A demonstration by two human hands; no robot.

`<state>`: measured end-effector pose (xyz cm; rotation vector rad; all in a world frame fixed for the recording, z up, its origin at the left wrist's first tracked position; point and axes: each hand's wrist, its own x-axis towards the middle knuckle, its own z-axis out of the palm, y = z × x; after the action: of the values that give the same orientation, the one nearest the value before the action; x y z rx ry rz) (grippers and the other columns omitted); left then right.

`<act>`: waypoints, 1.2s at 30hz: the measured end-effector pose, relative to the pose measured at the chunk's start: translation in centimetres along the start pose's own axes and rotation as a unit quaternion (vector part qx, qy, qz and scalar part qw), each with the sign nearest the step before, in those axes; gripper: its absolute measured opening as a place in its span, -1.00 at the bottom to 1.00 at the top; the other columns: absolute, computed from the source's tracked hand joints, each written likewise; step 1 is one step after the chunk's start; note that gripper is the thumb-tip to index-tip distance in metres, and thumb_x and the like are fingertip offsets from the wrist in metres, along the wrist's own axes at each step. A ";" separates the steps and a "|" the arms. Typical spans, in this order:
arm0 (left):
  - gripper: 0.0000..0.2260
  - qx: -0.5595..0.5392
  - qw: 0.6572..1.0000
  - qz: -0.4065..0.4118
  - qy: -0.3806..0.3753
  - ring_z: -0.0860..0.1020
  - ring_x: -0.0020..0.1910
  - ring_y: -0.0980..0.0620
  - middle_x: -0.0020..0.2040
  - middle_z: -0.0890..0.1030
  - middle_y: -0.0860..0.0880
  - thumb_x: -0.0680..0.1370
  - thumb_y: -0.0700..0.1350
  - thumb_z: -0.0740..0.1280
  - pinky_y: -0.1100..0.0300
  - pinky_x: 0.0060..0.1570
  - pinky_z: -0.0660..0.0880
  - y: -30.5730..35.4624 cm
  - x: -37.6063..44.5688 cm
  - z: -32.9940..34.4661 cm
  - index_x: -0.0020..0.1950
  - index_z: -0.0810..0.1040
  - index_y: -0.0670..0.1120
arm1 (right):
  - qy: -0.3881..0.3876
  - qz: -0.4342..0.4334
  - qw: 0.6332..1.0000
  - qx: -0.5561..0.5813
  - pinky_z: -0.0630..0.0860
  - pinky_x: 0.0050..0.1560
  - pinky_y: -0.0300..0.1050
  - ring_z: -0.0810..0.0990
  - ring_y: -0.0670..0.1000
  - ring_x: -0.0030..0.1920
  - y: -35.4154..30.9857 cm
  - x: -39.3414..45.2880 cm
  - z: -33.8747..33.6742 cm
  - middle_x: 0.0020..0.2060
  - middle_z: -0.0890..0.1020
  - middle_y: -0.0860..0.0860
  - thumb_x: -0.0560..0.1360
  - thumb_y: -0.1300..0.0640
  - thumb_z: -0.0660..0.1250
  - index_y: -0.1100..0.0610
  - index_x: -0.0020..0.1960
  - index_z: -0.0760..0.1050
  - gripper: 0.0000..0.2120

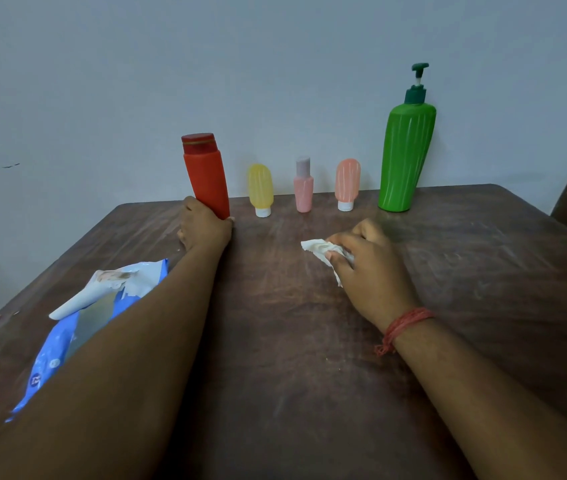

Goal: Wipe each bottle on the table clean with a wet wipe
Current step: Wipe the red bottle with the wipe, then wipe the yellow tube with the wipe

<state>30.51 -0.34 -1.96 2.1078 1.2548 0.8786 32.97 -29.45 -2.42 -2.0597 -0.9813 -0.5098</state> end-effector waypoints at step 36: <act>-0.35 0.019 0.997 0.073 -0.015 0.45 0.27 -0.18 0.29 0.42 -0.19 0.48 0.17 0.42 -0.12 0.25 0.48 0.2 -0.8 1.4 0.38 0.32 -0.19 | -0.029 -0.009 0.999 0.012 0.50 -0.15 0.01 0.47 -0.01 -0.18 -0.2 0.0 0.7 -0.15 0.38 -0.07 0.55 0.17 0.40 0.07 0.10 0.66 -0.85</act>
<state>31.43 -1.31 -2.95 2.2574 1.1219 0.8889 32.80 -28.86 -2.76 -2.0555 -1.0363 -0.4464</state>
